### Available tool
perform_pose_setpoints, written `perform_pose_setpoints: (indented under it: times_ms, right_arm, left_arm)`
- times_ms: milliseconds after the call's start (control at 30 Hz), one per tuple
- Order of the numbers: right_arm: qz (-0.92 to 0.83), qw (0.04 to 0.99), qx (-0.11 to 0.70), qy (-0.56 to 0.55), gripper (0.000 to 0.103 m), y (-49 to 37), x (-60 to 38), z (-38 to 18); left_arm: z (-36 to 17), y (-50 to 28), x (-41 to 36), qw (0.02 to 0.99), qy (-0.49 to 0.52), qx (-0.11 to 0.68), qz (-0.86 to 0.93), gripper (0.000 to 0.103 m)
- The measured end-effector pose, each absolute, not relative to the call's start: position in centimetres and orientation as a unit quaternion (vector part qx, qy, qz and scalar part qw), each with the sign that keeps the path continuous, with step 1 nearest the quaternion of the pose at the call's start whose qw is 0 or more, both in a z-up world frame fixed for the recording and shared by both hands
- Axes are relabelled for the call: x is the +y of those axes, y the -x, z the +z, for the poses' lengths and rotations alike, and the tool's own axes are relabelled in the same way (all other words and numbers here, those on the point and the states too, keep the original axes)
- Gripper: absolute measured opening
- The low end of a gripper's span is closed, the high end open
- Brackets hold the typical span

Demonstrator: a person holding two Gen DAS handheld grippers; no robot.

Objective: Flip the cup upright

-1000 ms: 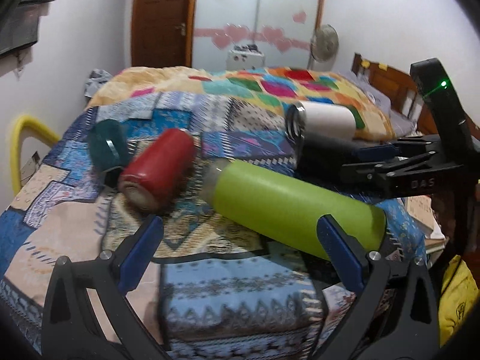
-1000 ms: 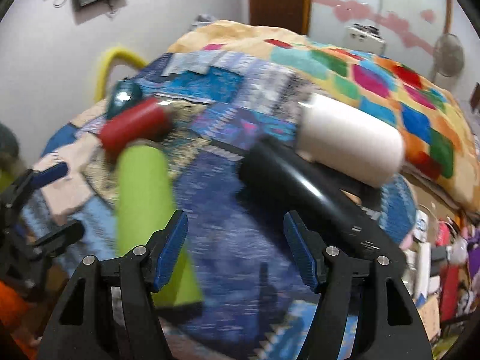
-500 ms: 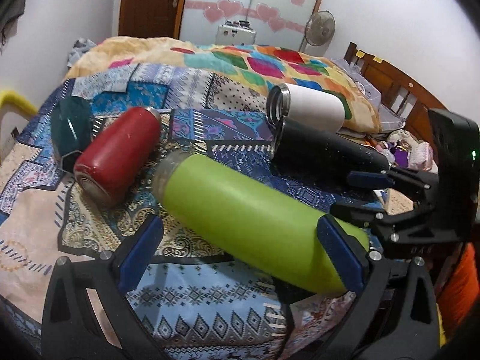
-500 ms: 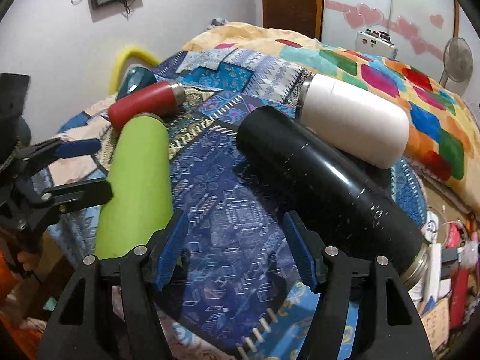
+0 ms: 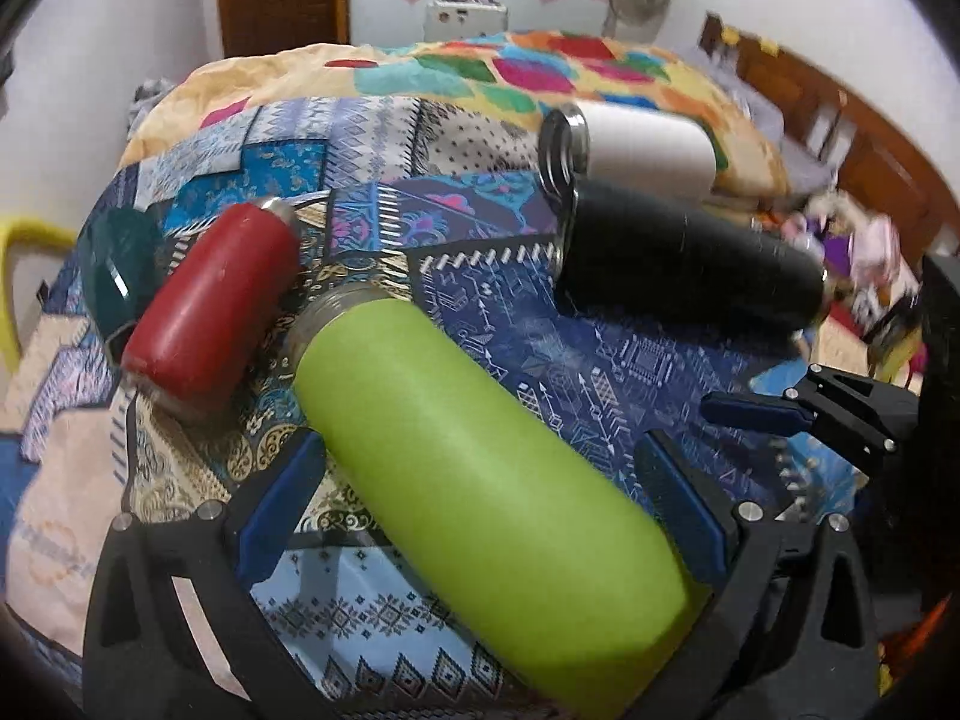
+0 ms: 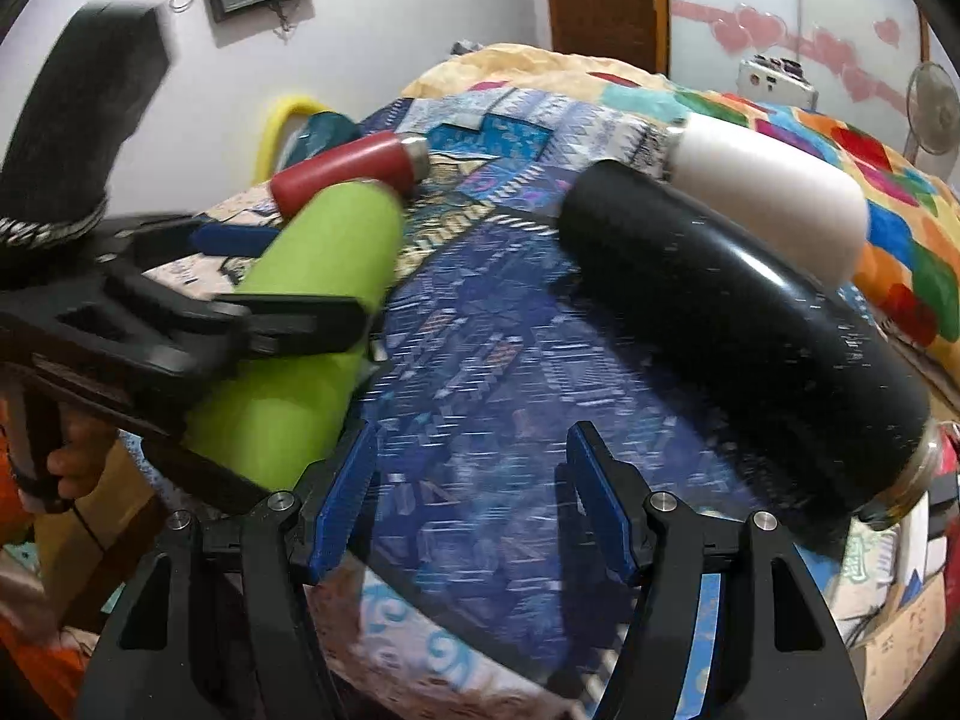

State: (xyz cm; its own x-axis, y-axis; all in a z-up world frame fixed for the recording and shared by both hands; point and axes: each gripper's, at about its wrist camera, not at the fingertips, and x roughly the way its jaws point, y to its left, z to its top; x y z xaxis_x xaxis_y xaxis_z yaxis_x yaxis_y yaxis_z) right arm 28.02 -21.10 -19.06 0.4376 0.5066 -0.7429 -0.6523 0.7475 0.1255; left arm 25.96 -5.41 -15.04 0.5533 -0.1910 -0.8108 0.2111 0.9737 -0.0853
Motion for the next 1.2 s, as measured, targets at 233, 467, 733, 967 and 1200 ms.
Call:
perform_pose_setpoints:
  times_ms: [233, 467, 733, 967, 1200]
  right_arm:
    - [0.348, 0.846, 0.395, 0.082, 0.065, -27.0, -20.9, -19.6]
    - [0.282, 0.884, 0.369, 0.055, 0.065, -27.4, -23.9, -18.0]
    - [0.259, 0.903, 0.340, 0.029, 0.065, -27.3, -24.6, -16.8]
    - [0.252, 0.910, 0.327, 0.035, 0.065, -27.1, -25.1, -16.4]
    - [0.252, 0.912, 0.321, 0.034, 0.065, -27.2, -24.9, -16.0]
  left_arm:
    - [-15.8, -27.4, -5.1, 0.860, -0.027, 0.494, -0.127, 0.093]
    - [-16.5, -28.9, -4.5, 0.827, 0.002, 0.542, -0.150, 0.092]
    - [-16.9, -30.7, -5.5, 0.812, -0.003, 0.566, -0.142, 0.074]
    - [-16.5, -31.0, -5.6, 0.813, -0.018, 0.567, -0.134, 0.071]
    - [-14.4, -30.3, -4.6, 0.835, -0.021, 0.534, -0.132, 0.065]
